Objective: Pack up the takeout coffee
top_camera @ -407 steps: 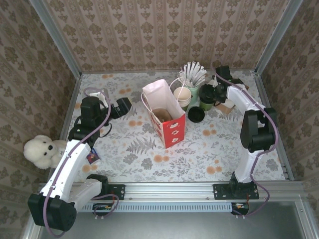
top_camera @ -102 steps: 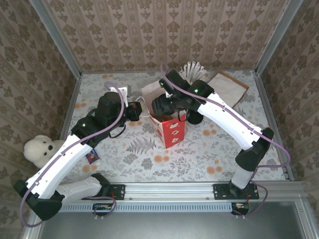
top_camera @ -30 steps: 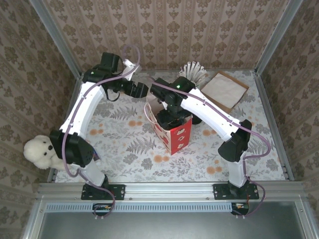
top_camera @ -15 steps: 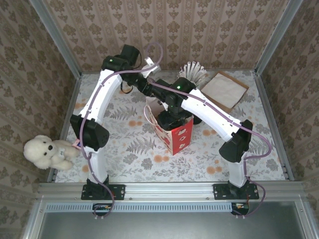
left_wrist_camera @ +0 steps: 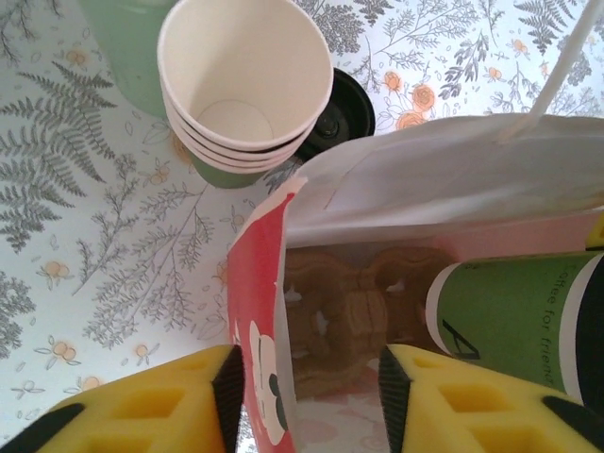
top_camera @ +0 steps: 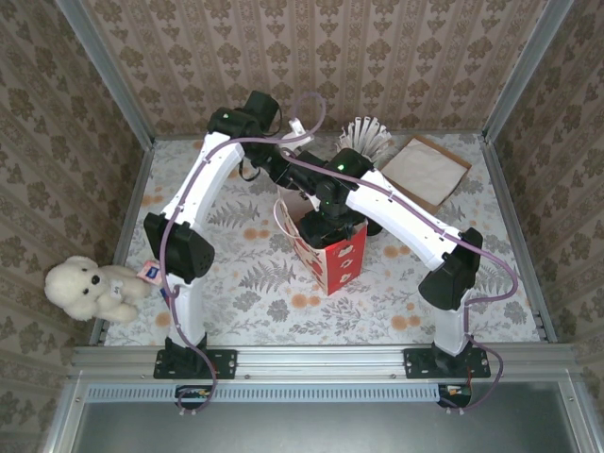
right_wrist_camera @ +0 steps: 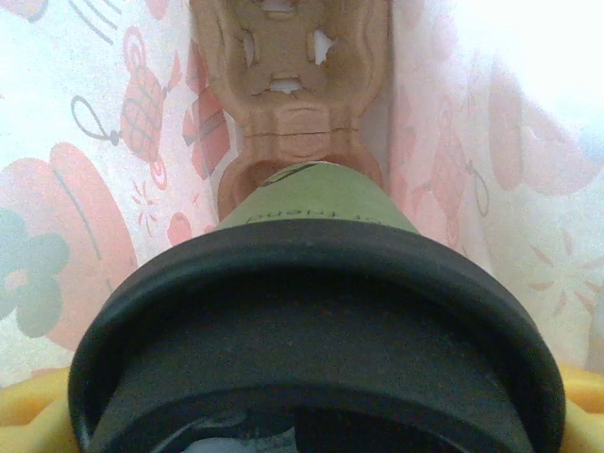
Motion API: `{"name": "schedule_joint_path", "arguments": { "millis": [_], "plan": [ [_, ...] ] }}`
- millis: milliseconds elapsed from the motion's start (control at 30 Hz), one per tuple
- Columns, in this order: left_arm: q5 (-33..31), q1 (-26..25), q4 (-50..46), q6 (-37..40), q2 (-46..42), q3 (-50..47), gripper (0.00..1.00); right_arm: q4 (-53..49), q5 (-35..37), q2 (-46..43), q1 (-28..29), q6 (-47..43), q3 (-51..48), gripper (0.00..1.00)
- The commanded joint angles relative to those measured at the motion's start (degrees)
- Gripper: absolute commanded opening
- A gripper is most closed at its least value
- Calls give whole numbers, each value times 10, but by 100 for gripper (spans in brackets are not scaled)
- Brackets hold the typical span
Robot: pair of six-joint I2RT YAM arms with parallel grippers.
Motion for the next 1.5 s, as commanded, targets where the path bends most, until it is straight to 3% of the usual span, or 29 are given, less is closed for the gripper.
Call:
{"name": "schedule_joint_path", "arguments": {
  "millis": [0,233,700,1467],
  "plan": [
    [14,4,4,9,-14,3,36,-18,-16,-13,-1,12,-6,72],
    [12,4,0,23,-38,-22,21,-35,-20,-10,-5,19,2,72],
    [15,4,-4,39,-54,-31,0,-129,-8,12,-4,10,31,72],
    [16,3,21,34,-74,-67,0,-160,28,61,-7,16,71,71]
  ]
}}
